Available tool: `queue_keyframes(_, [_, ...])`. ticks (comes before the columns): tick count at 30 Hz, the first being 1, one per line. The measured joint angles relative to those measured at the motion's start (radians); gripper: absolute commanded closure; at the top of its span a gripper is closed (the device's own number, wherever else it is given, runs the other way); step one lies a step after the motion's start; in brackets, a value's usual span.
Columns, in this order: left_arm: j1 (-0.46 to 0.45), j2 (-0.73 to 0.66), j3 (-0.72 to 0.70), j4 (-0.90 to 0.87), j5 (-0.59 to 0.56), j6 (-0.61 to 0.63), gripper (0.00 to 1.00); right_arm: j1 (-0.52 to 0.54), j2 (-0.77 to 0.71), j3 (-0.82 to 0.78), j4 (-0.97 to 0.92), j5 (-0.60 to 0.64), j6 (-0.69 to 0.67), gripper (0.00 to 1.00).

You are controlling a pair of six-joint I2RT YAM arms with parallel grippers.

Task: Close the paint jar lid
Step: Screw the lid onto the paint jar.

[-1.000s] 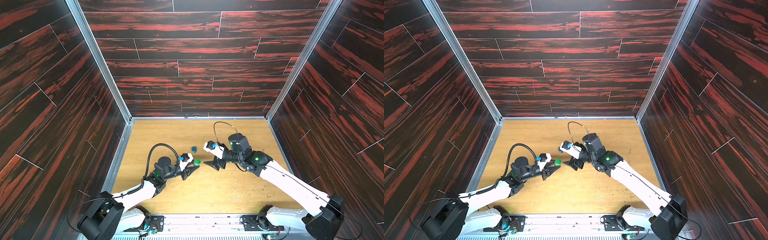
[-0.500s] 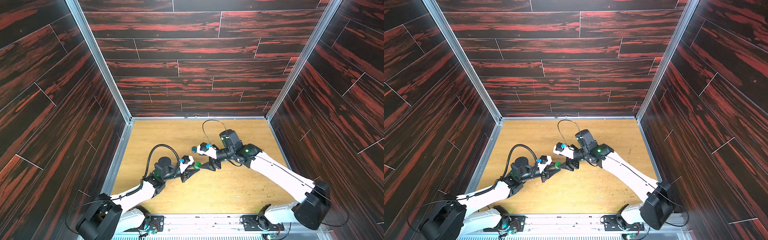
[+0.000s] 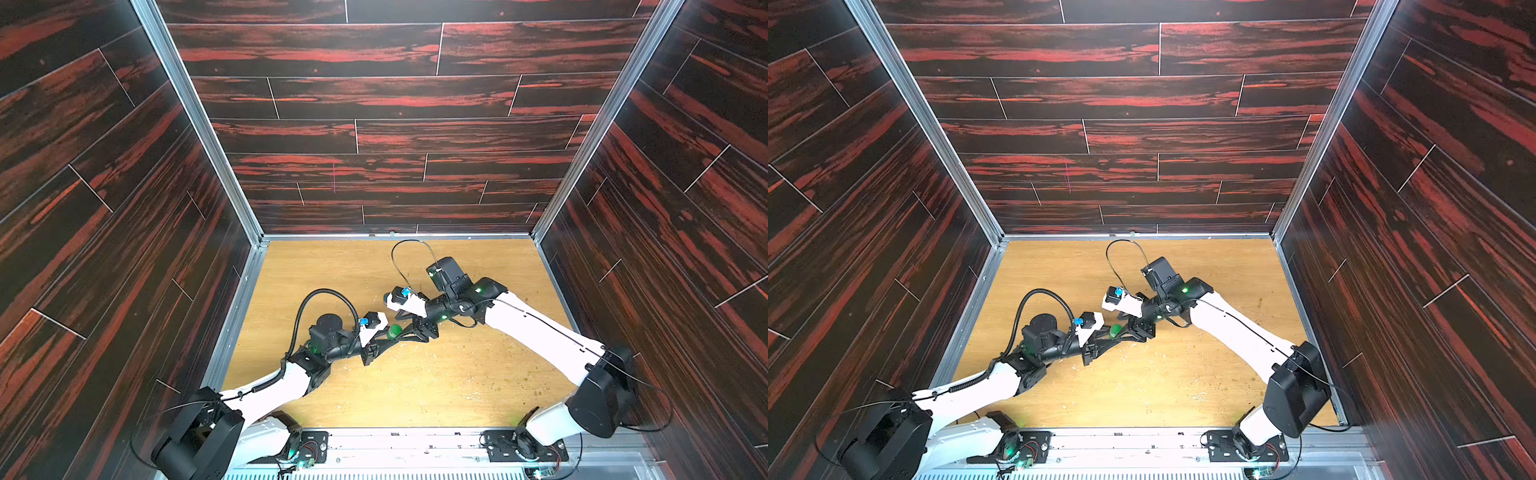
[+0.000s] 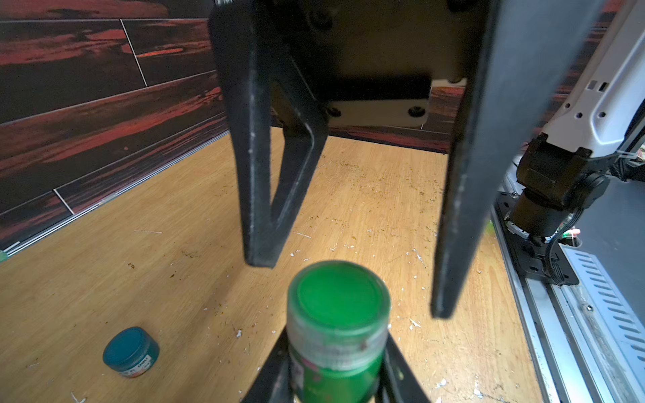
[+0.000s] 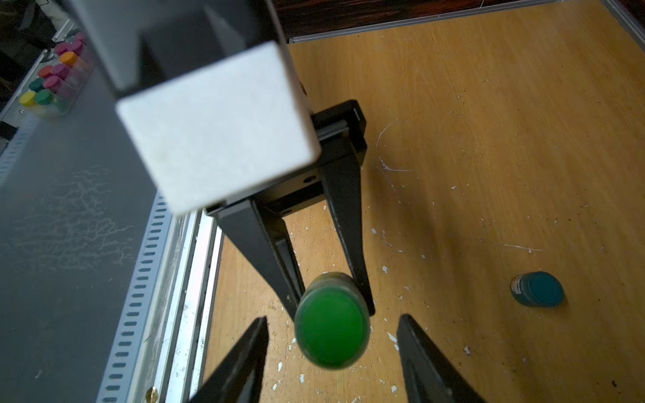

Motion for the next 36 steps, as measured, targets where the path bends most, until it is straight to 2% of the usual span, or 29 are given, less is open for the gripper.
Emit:
queue_keyframes(5, [0.0, -0.001, 0.0, 0.0, -0.001, 0.002, 0.8, 0.0, 0.018, 0.018, -0.016, 0.0, -0.005, 0.46])
queue_keyframes(14, [0.0, -0.001, 0.0, 0.0, -0.002, 0.004, 0.8, 0.0, 0.037, 0.028, -0.032, -0.002, -0.003, 0.48])
queue_keyframes(28, [0.002, -0.001, 0.0, -0.002, -0.017, 0.004, 0.8, 0.0, 0.054, 0.039, -0.038, -0.008, 0.024, 0.68])
queue_keyframes(36, [0.002, -0.001, 0.0, 0.0, -0.029, 0.004, 0.8, 0.001, 0.056, 0.039, -0.023, -0.006, 0.095, 0.8])
